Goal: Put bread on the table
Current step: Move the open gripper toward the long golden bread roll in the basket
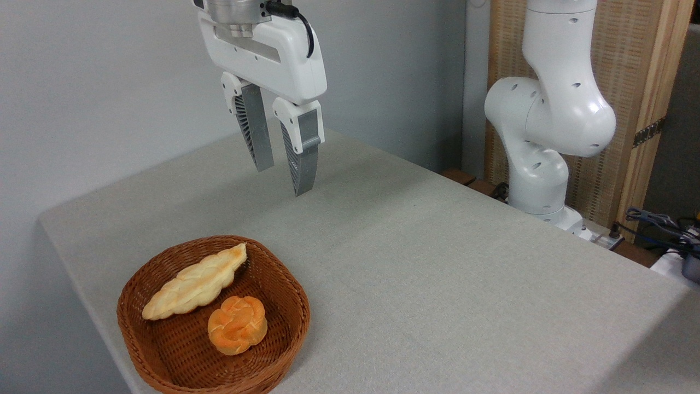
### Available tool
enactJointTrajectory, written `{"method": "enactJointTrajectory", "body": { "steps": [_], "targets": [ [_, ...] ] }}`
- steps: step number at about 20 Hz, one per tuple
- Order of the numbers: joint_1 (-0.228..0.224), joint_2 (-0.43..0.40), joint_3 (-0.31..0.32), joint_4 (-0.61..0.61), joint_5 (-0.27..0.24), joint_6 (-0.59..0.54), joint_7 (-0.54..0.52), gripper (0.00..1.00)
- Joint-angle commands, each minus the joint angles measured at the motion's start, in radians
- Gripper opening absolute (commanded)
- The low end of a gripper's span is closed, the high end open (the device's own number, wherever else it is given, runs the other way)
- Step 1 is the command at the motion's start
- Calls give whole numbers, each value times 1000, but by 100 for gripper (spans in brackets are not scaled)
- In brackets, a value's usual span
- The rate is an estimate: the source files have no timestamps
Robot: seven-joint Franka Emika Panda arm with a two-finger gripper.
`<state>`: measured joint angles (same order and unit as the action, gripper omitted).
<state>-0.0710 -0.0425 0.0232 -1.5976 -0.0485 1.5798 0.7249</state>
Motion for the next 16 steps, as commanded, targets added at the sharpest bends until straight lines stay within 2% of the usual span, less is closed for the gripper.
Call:
{"method": "enactJointTrajectory", "body": {
  "steps": [1,11,16],
  "targets": [
    [-9,-3,-59,12,-67,8,-27,100],
    [-9,12,-57,5,-68,25,-22,100],
    [-9,-4,-63,-108,-67,219,-28,100]
  ]
}}
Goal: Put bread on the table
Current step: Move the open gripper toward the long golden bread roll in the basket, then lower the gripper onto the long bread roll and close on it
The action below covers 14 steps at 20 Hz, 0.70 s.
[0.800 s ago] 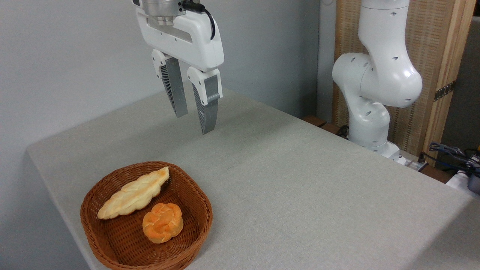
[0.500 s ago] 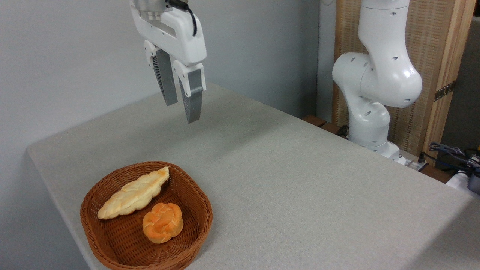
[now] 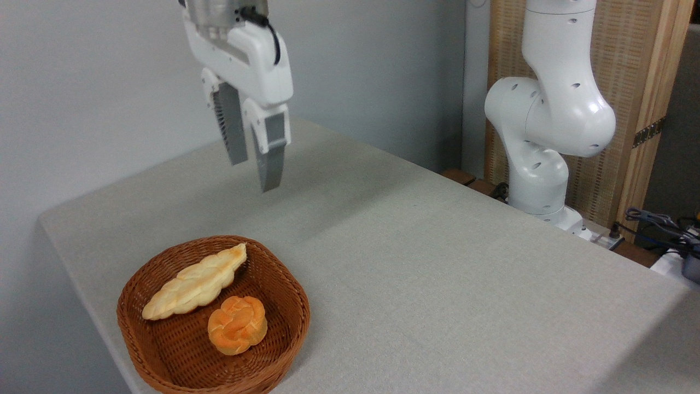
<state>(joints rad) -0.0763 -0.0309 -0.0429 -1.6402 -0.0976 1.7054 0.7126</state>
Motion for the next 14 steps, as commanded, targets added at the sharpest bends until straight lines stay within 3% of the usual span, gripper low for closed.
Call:
{"method": "enactJointTrajectory", "body": {
  "steps": [1,4,9,14],
  "targets": [
    [-5,-14,3,-81,-19,127,-18,100],
    [-17,-4,1,-138,-36,235,-63,100],
    [-43,44,-46,-273,-39,545,-310,100],
    [-71,149,-58,-302,-24,692,-358,100]
  ]
}}
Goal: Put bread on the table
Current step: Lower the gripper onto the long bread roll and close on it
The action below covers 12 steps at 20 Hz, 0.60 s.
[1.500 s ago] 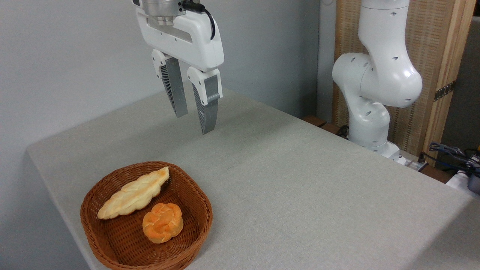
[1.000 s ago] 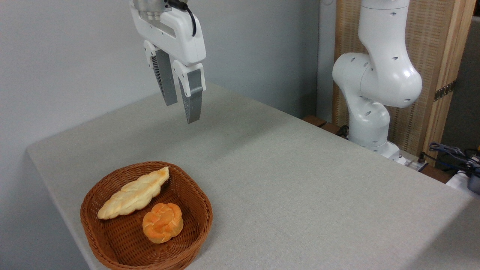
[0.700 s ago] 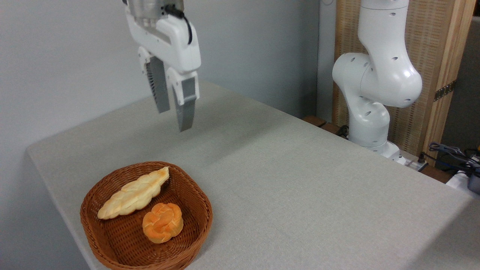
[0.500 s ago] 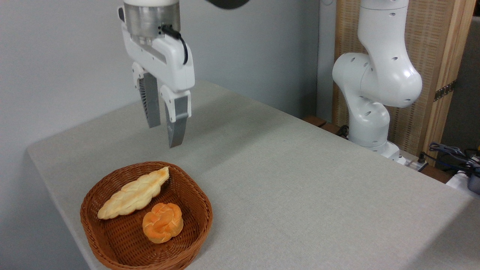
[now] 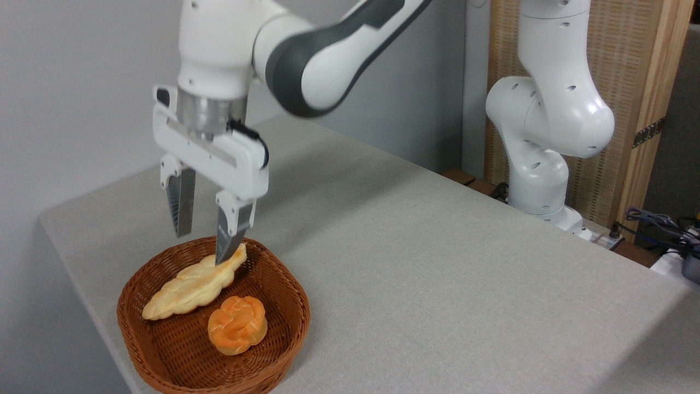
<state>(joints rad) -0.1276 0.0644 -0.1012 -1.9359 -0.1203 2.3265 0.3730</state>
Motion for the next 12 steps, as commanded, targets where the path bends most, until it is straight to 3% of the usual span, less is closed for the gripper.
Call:
{"method": "enactJointTrajectory", "body": {
  "steps": [1,3,9,12],
  "targets": [
    [-21,69,0,-8,5,88,-8,100],
    [-29,81,0,-8,51,91,-5,100],
    [-43,133,-3,-8,79,123,-8,97],
    [-41,132,-3,-6,80,123,-2,45]
  ]
}}
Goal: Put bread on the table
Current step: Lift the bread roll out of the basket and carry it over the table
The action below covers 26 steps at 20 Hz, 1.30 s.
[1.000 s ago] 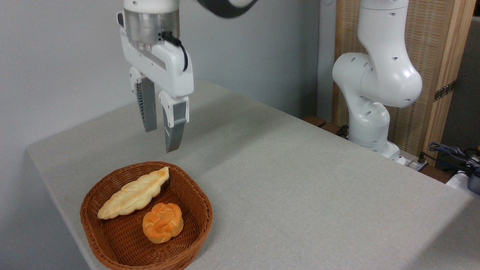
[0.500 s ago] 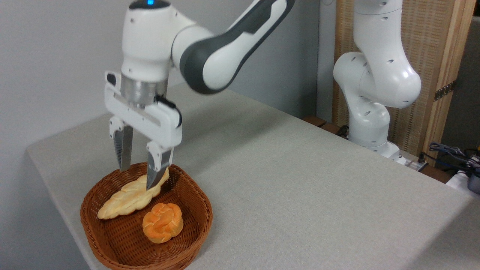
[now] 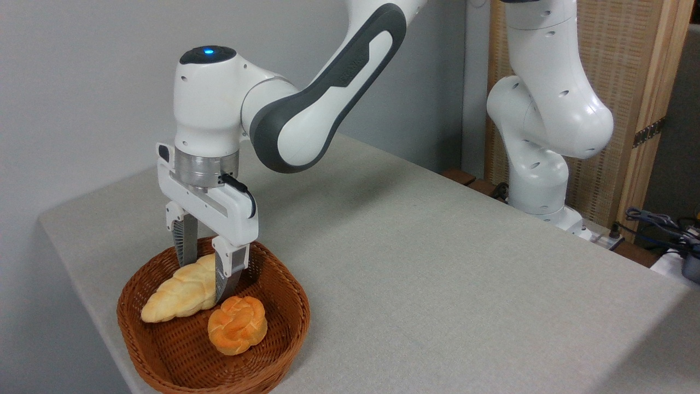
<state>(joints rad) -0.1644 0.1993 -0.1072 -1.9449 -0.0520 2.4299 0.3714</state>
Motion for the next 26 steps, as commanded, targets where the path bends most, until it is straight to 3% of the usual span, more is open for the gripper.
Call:
{"method": "enactJointTrajectory", "body": {
  "steps": [1,4,13,19,21,26],
  "targets": [
    [-4,-4,3,3,12,18,0,38],
    [-3,-6,4,3,12,17,1,30],
    [-1,-35,18,15,11,-20,0,29],
    [2,-99,37,128,-9,-276,47,30],
    [0,-144,57,139,-54,-354,101,30],
    [-1,-274,55,119,-63,-746,309,37]
  ]
}}
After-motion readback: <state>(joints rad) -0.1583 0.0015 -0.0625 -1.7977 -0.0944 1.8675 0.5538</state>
